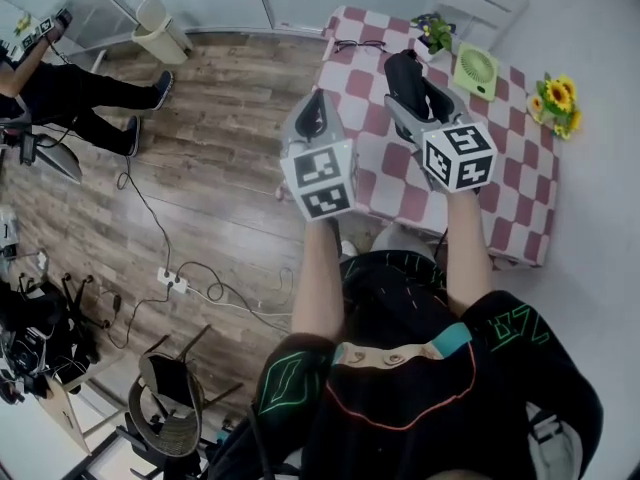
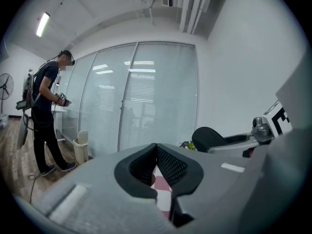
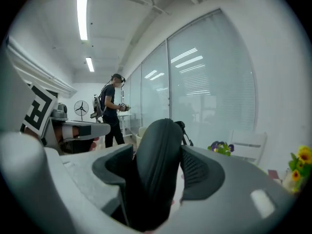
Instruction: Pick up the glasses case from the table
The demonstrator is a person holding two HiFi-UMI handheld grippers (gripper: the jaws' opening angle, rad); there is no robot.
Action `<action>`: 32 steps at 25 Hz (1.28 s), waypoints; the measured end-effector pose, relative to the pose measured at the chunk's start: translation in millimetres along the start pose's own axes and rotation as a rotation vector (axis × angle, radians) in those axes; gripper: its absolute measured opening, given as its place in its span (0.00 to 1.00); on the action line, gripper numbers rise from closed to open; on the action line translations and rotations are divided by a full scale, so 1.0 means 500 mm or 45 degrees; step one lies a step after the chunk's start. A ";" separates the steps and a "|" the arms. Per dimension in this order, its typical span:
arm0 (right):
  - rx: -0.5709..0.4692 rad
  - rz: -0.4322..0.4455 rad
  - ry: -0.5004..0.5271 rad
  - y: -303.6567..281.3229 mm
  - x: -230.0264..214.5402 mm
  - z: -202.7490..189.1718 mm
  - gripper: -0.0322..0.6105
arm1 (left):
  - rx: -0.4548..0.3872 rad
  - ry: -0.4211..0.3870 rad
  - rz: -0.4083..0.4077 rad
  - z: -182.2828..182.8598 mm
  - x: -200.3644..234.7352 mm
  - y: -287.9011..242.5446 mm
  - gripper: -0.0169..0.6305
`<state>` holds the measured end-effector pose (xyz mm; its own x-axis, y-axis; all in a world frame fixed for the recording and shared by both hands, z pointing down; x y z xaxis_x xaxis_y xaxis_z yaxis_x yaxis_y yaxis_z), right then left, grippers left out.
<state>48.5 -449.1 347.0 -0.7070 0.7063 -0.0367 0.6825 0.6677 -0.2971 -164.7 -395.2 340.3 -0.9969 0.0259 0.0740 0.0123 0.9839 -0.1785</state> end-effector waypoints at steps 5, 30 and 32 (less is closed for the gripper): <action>-0.185 -0.206 0.144 0.053 -0.021 0.063 0.53 | -0.122 -0.063 -0.050 0.059 -0.027 -0.003 0.04; -0.321 -0.228 0.339 0.062 0.011 0.160 0.52 | -0.323 -0.052 0.034 0.128 0.020 0.019 0.04; -0.315 -0.222 0.342 0.055 0.011 0.164 0.52 | -0.322 -0.049 0.041 0.129 0.025 0.016 0.04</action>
<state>48.1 -445.9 260.2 -0.7649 0.5919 0.2541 0.6038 0.7963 -0.0373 -181.9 -398.2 276.2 -0.9979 0.0560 0.0340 0.0583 0.9958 0.0713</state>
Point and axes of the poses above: the fingertips, and each gripper's own axes: y backward along the fingers, x to its left, z out of its top, the point moved 10 cm from there along y, backward along the fingers, and after that the axes turned 6 degrees about z, right-handed, at the moved point
